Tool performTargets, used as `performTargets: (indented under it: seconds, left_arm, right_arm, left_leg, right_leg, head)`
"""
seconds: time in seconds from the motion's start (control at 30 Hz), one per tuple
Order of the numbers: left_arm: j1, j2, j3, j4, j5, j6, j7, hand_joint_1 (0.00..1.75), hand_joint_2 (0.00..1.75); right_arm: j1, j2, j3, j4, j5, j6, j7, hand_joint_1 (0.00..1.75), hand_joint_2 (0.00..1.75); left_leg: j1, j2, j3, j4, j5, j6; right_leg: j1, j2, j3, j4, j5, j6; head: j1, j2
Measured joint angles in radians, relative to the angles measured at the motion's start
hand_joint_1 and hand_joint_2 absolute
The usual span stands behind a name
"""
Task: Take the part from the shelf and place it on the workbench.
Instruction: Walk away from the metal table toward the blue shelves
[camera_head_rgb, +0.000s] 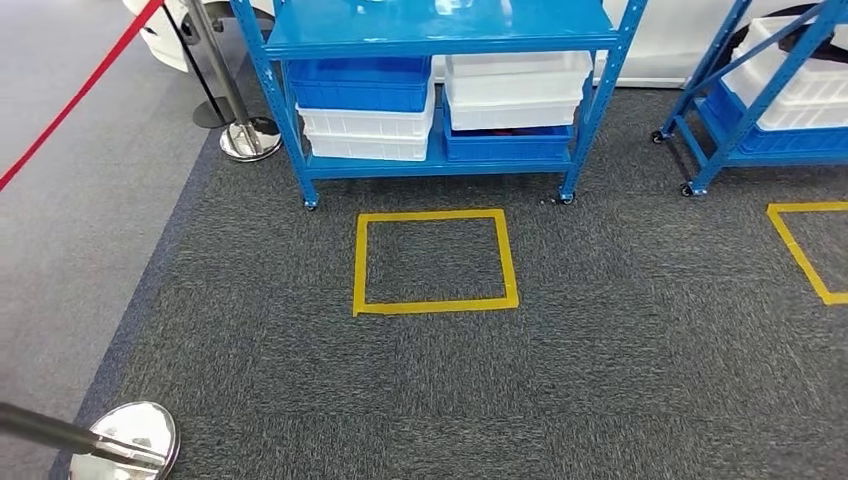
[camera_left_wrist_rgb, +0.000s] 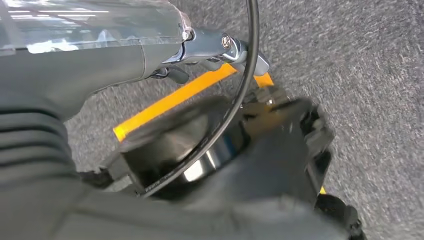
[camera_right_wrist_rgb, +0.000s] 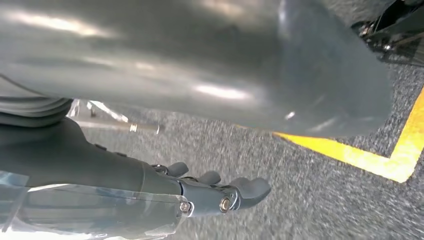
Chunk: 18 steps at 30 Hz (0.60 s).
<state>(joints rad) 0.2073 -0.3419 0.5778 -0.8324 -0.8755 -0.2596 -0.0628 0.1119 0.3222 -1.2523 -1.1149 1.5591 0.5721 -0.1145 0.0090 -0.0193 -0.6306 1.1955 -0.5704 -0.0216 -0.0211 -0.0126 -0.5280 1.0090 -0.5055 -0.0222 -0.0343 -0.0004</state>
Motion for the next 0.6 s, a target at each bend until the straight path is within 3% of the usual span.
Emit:
performTargets:
  seconds: [0.07,0.1,0.17,0.2,0.27,0.3,0.37,0.43,0.5,0.57,0.6]
  left_arm:
    - [0.0,0.0,0.0,0.0,0.0,0.0,0.0,0.0,1.75]
    - [0.001,0.0,0.001,0.0,0.0,0.0,0.0,0.0,1.75]
    - [0.001,0.0,0.002,0.0,0.0,0.0,0.0,0.0,1.75]
    - [0.001,0.0,0.002,0.0,0.0,0.0,0.0,0.0,1.75]
    - [0.0,0.0,0.002,0.0,0.001,0.002,0.001,0.0,1.75]
    - [0.0,0.0,0.003,0.0,0.001,0.003,0.002,0.0,1.75]
    - [0.001,0.0,0.005,0.0,0.002,0.005,0.004,0.0,1.75]
    - [0.0,-0.002,0.007,0.0,0.002,0.007,0.007,0.0,1.75]
    - [-0.002,-0.003,0.008,0.0,0.003,0.008,0.012,0.0,0.87]
    - [-0.002,-0.003,0.009,0.0,0.006,0.009,0.018,0.0,0.0]
    - [-0.002,-0.003,0.01,0.0,0.01,0.009,0.02,0.0,0.0]
  right_arm:
    - [0.001,0.0,0.0,-0.001,0.0,0.0,0.0,0.0,0.0]
    - [0.001,0.0,0.0,-0.001,0.0,0.0,0.0,0.0,0.0]
    - [0.0,0.0,0.0,-0.001,0.0,0.0,0.0,0.0,0.0]
    - [0.0,0.001,0.0,-0.001,0.0,0.001,0.0,0.0,0.0]
    - [0.0,0.002,0.0,-0.002,0.0,0.002,0.001,0.0,0.0]
    - [-0.001,0.002,0.0,-0.002,0.0,0.003,0.001,0.0,0.0]
    - [-0.003,0.002,0.001,-0.004,-0.001,0.003,0.002,0.0,0.0]
    - [-0.004,0.001,0.001,-0.005,-0.004,-0.004,0.006,0.0,0.0]
    - [-0.003,0.0,0.0,-0.006,-0.009,-0.015,0.018,0.0,0.0]
    - [-0.002,0.0,-0.001,-0.006,-0.016,-0.021,0.03,0.0,0.0]
    - [-0.001,0.0,-0.001,-0.006,-0.022,-0.021,0.033,0.0,0.0]
  left_leg:
    - [0.002,0.011,-0.049,0.102,-0.033,-0.004]
    - [0.002,0.013,-0.048,0.101,-0.021,-0.004]
    - [0.001,0.03,0.01,-0.011,0.044,0.002]
    - [-0.002,0.053,0.048,-0.083,0.07,0.009]
    - [-0.01,0.086,0.09,-0.171,0.094,0.023]
    - [-0.014,0.09,0.092,-0.18,0.092,0.029]
    - [-0.011,0.069,0.091,-0.188,0.099,0.039]
    - [-0.005,0.052,0.097,-0.201,0.109,0.052]
    - [-0.003,0.038,0.097,-0.206,0.114,0.059]
    - [-0.004,0.022,0.096,-0.206,0.109,0.062]
    - [-0.005,0.015,0.098,-0.205,0.104,0.062]
  right_leg:
    - [0.003,-0.03,0.0,0.001,-0.003,-0.002]
    - [0.004,-0.043,0.002,0.001,-0.004,-0.002]
    - [0.006,-0.068,0.008,0.001,-0.009,0.001]
    - [0.008,-0.079,0.012,0.001,-0.012,0.005]
    - [0.012,-0.096,0.019,0.002,-0.017,0.014]
    - [0.013,-0.105,0.022,0.002,-0.018,0.019]
    - [0.012,-0.115,0.028,0.0,-0.021,0.031]
    - [0.009,-0.073,0.015,0.036,-0.051,0.04]
    - [0.005,-0.012,-0.041,0.149,-0.113,0.045]
    - [0.005,0.006,-0.104,0.262,-0.147,0.048]
    - [0.005,0.008,-0.116,0.275,-0.134,0.049]
  head:
    - [-0.001,0.0]
    - [-0.001,0.0]
    - [-0.001,0.0]
    - [-0.001,0.0]
    - [0.001,0.0]
    - [0.002,0.0]
    - [0.002,0.0]
    - [0.006,0.0]
    - [0.012,0.0]
    - [0.014,0.0]
    - [0.014,0.0]
